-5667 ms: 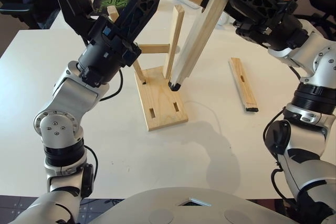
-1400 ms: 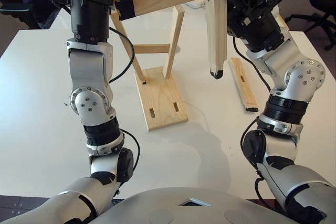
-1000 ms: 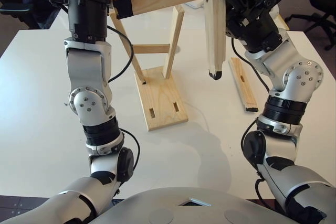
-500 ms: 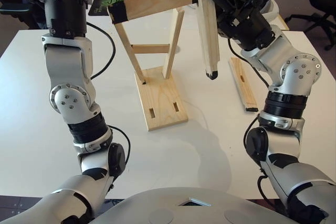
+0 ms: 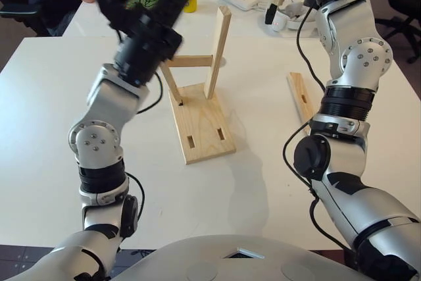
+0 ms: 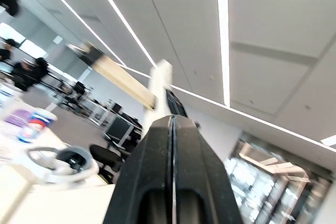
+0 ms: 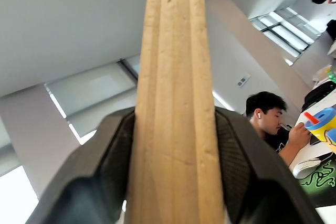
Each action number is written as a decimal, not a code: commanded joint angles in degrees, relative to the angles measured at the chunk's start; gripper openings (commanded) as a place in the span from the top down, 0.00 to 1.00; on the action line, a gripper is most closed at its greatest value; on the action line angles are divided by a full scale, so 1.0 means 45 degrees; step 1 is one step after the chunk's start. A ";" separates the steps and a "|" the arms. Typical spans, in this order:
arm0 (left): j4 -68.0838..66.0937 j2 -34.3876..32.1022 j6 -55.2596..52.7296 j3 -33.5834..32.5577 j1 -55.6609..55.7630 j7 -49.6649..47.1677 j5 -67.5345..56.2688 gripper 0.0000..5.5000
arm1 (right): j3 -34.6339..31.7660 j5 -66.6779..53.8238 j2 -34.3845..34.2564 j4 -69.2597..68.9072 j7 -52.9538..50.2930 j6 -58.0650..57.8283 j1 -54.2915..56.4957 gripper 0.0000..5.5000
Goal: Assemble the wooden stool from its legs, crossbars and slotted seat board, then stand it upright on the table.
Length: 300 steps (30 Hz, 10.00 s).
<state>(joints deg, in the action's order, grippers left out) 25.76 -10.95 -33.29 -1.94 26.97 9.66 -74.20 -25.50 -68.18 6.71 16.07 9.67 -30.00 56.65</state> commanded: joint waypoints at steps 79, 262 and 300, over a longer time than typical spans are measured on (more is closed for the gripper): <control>0.1730 -0.5323 -0.3787 -0.0083 -0.4094 0.4633 -0.1434 1.00 | 0.6716 0.8465 0.3485 -0.0856 1.5135 0.4500 -0.6647 0.63; 0.4884 -0.3417 -0.0191 -0.0044 -0.3844 0.1243 0.0112 1.00 | 0.1577 0.9694 0.3806 0.1632 0.4867 0.1150 -0.2858 0.62; 0.2848 -0.1136 0.2002 0.0110 -0.0682 -0.2115 -0.5787 0.08 | 0.3157 -0.1762 0.4276 -0.4126 0.9051 -0.8432 -0.0711 0.62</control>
<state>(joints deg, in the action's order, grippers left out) 38.52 -16.06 -23.50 -1.99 22.92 0.10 -100.56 -12.44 -76.95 25.82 -1.64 49.09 -68.77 53.57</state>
